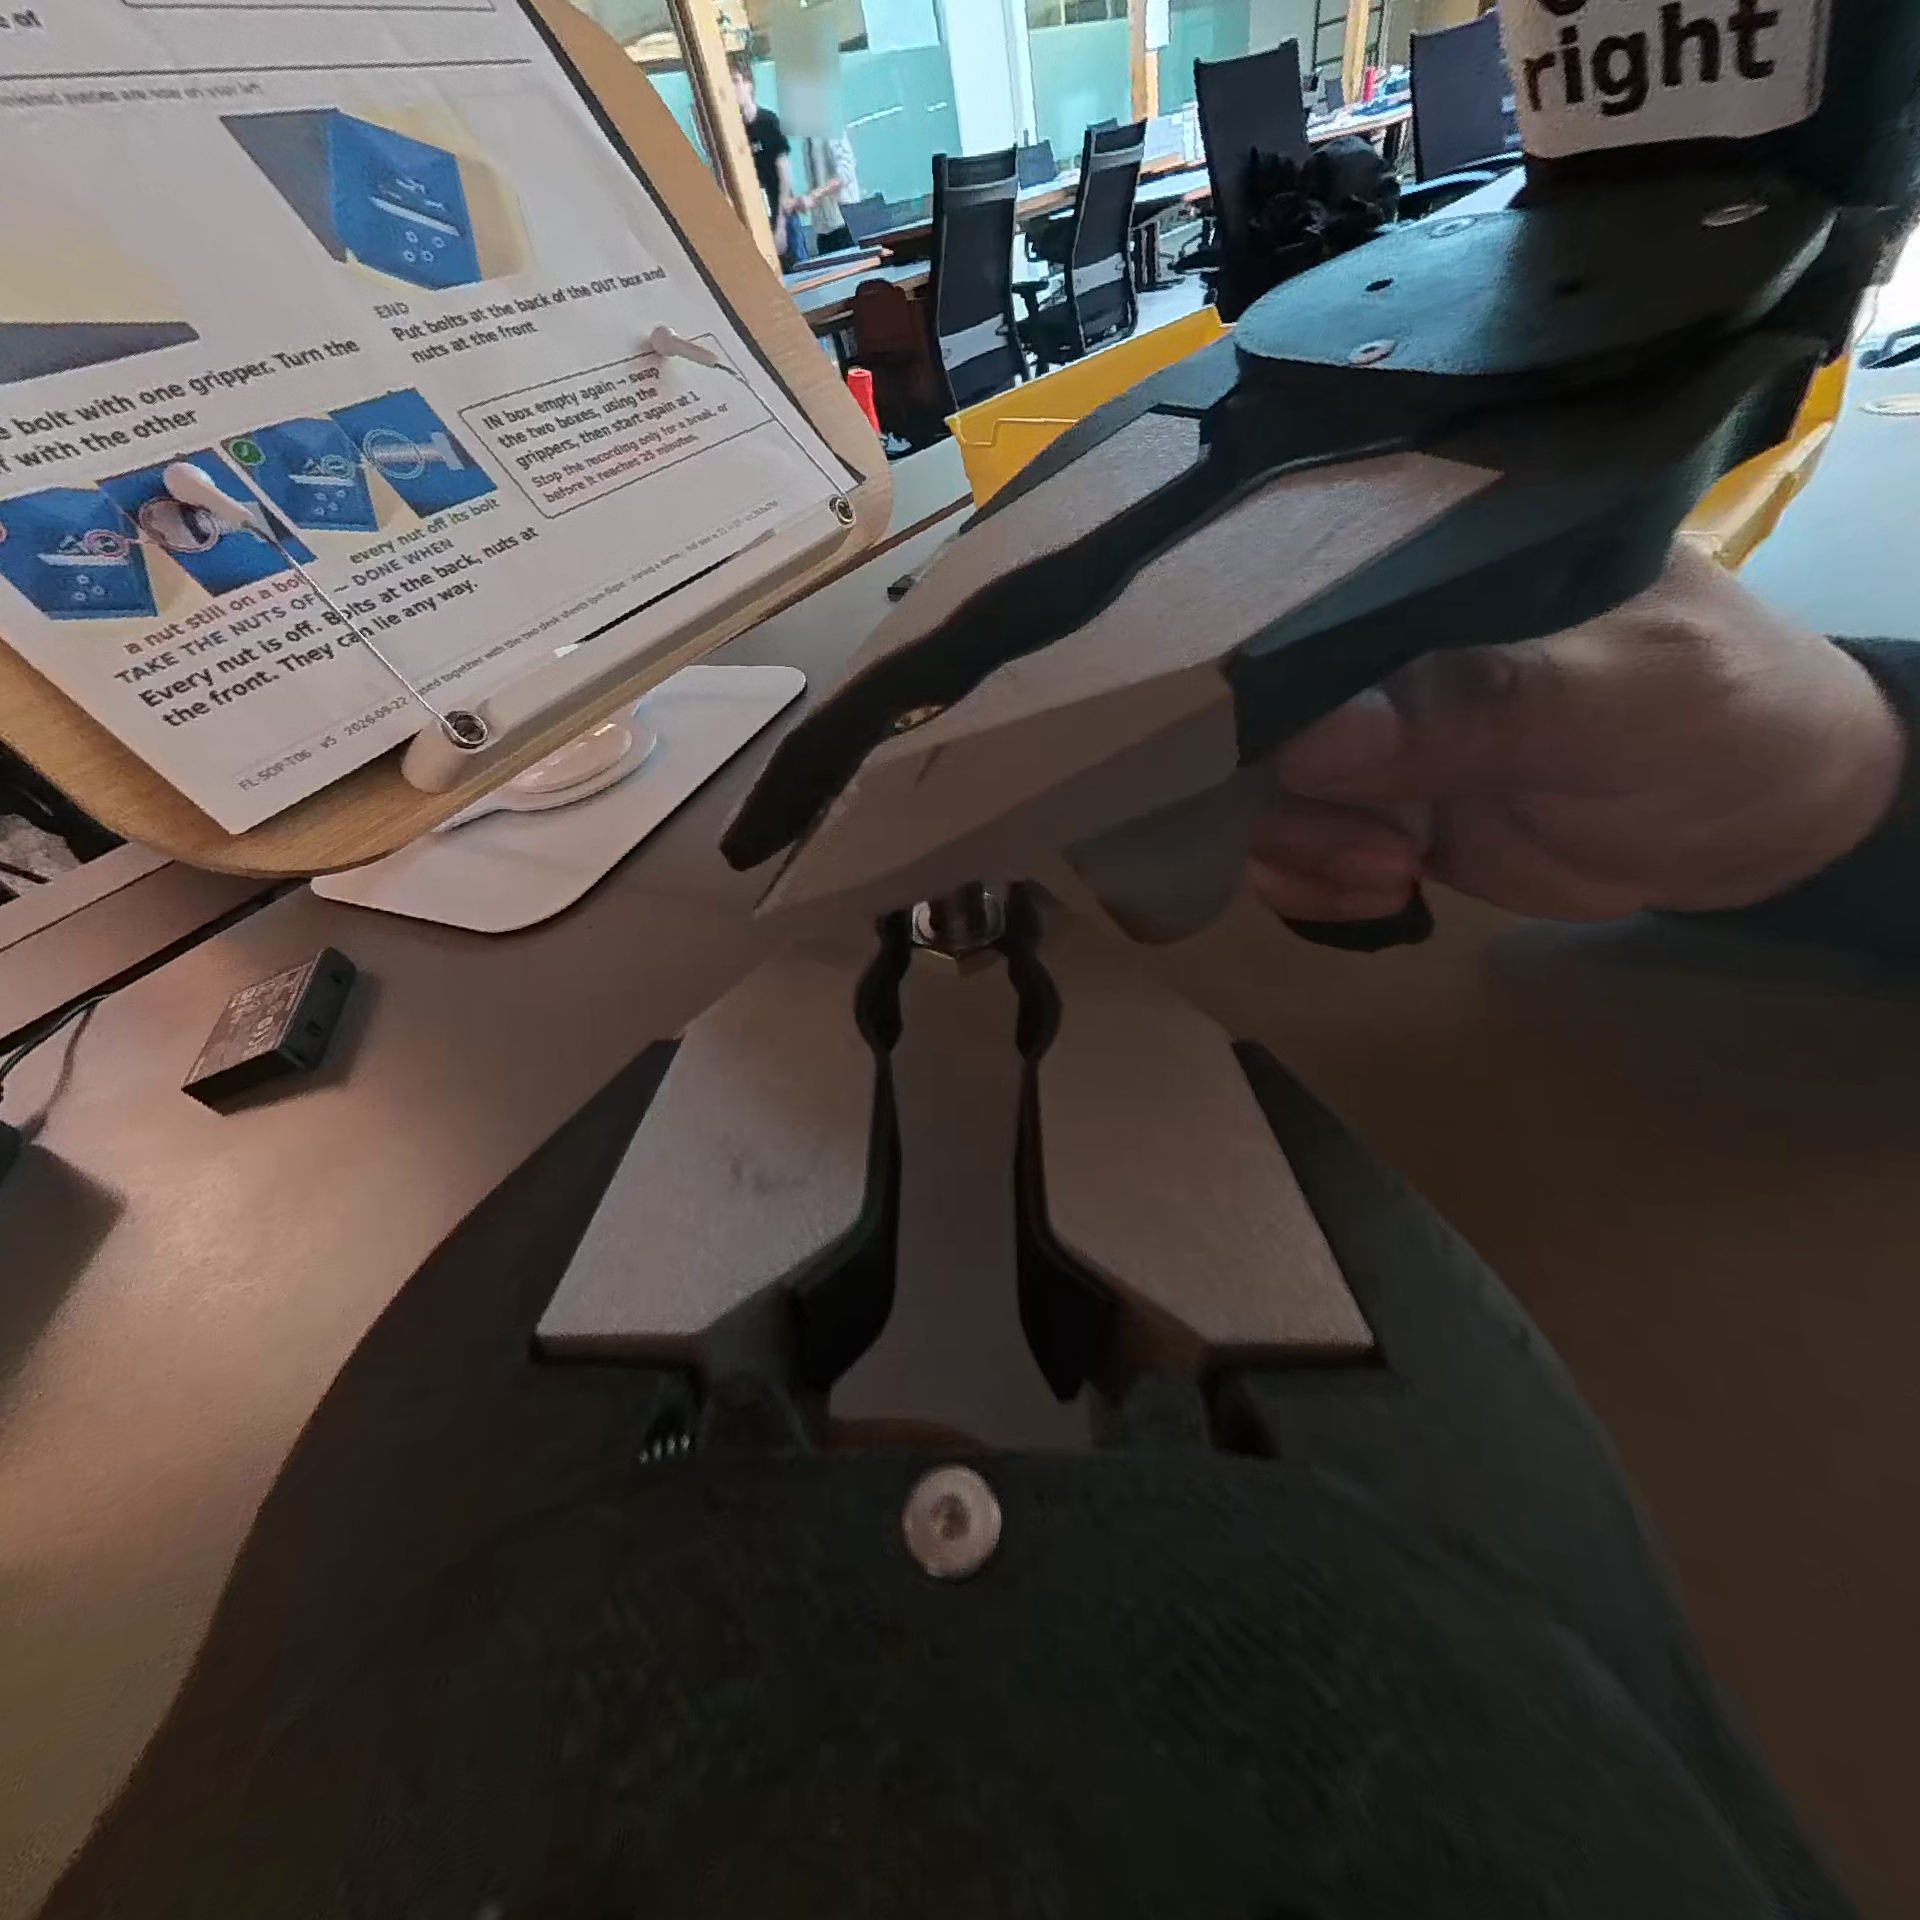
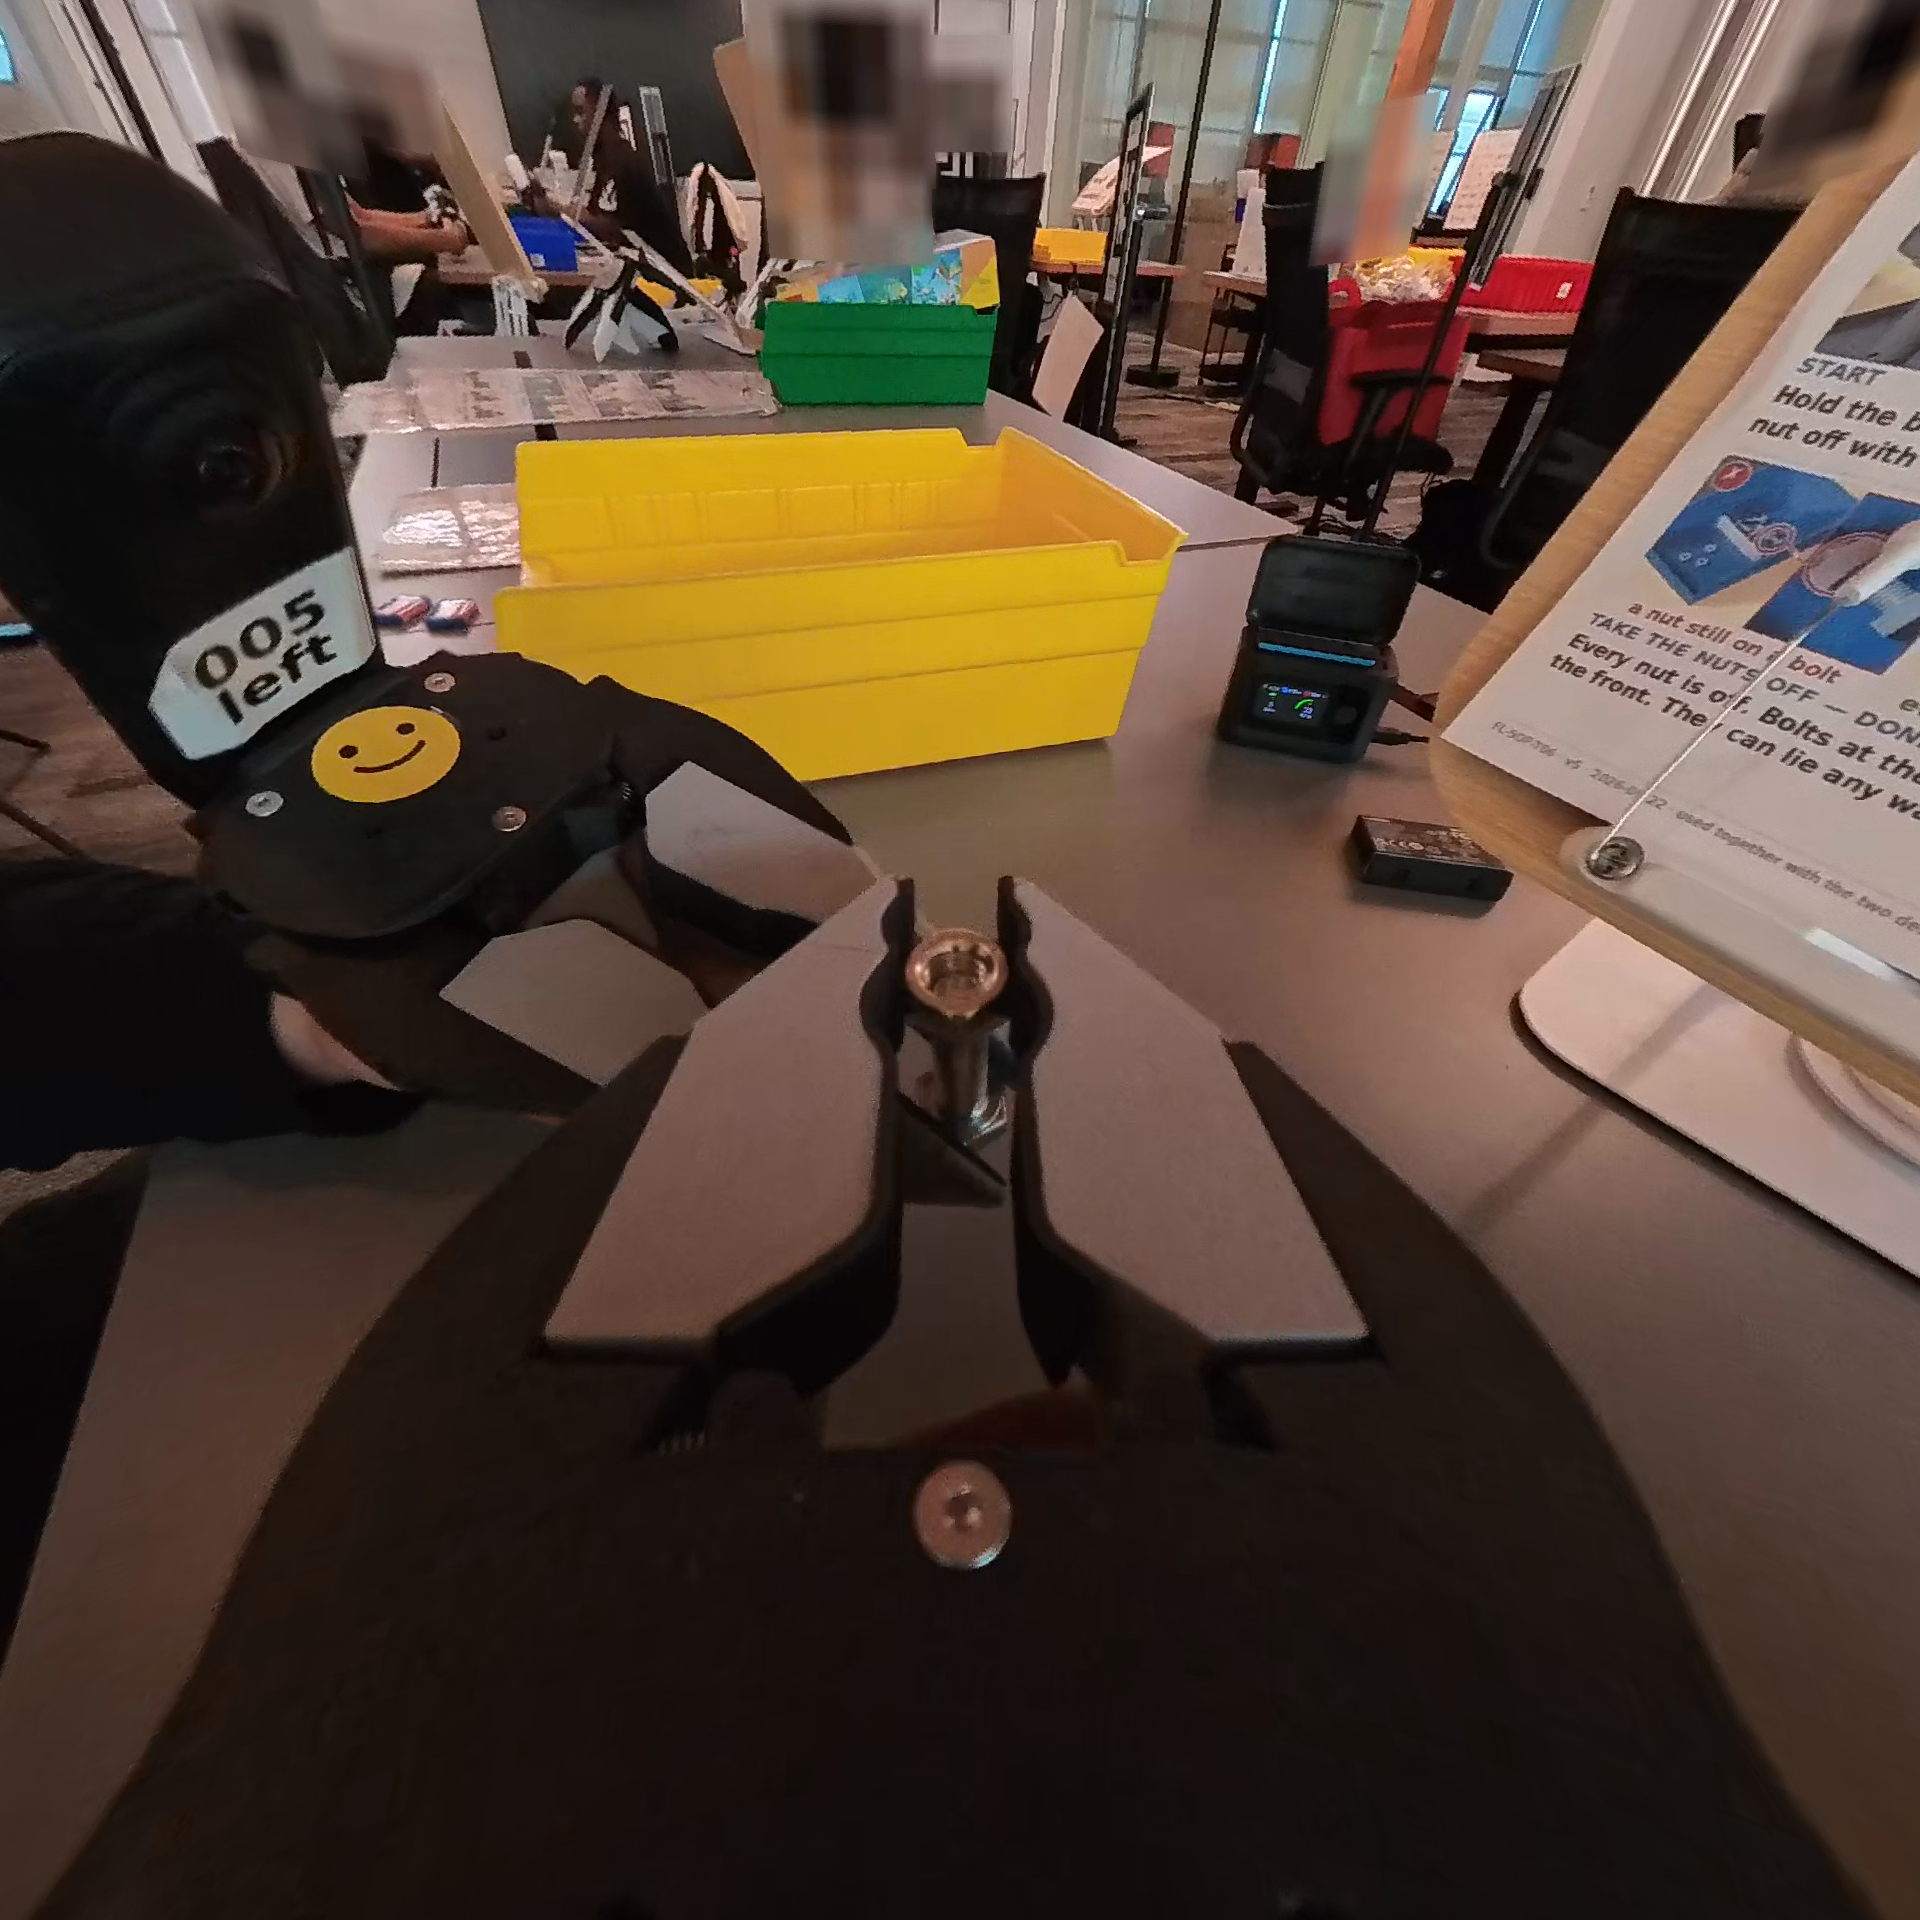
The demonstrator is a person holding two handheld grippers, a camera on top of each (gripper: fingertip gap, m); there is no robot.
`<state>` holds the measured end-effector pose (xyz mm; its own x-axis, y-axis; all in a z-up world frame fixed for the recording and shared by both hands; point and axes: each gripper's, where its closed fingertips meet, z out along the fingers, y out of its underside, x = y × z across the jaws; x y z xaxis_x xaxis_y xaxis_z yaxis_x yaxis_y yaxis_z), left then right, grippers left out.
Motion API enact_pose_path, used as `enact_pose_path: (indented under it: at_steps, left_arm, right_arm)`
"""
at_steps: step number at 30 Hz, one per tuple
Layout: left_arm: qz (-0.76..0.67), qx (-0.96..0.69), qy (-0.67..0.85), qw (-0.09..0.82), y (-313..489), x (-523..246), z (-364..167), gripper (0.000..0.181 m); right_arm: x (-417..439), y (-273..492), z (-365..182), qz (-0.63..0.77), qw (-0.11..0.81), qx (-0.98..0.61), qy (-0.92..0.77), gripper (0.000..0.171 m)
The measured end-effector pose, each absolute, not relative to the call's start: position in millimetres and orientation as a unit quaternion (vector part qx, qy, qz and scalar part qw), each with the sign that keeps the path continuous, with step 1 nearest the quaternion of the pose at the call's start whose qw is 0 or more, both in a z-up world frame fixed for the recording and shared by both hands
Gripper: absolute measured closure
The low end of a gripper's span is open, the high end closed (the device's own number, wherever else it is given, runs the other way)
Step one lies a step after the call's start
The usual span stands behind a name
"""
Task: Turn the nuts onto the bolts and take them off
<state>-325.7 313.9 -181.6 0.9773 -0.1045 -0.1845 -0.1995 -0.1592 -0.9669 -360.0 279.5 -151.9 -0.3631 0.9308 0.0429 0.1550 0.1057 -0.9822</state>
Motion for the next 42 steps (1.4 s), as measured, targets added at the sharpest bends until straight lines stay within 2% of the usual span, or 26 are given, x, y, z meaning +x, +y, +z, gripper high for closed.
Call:
enact_pose_path:
  at_steps: [10,13,19,26,28,32,42]
  left_arm:
    - [0.034,-0.761,0.091,0.642,314,-329,-181,0.165]
    - [0.048,-0.762,0.065,0.642,313,-341,-181,0.165]
    - [0.052,-0.767,0.006,0.639,309,-366,-181,0.165]
    - [0.062,-0.771,0.036,0.633,312,-354,-183,0.165]
    - [0.070,-0.771,0.052,0.630,313,-349,-184,0.165]
    - [0.077,-0.770,0.073,0.630,315,-340,-185,0.165]
    - [0.045,-0.766,0.035,0.640,313,-352,-181,0.165]
  right_arm:
    - [-361,283,-150,0.516,0.380,-0.425,-0.640,0.159]
    - [-360,287,-148,0.524,0.378,-0.433,-0.629,0.142]
    - [-357,288,-146,0.519,0.388,-0.432,-0.627,0.141]
    - [-364,282,-155,0.498,0.397,-0.435,-0.637,0.136]
    - [-365,282,-154,0.495,0.403,-0.437,-0.634,0.140]
    - [-366,285,-154,0.490,0.409,-0.442,-0.630,0.160]
    - [-351,303,-122,0.511,0.456,-0.431,-0.588,0.161]
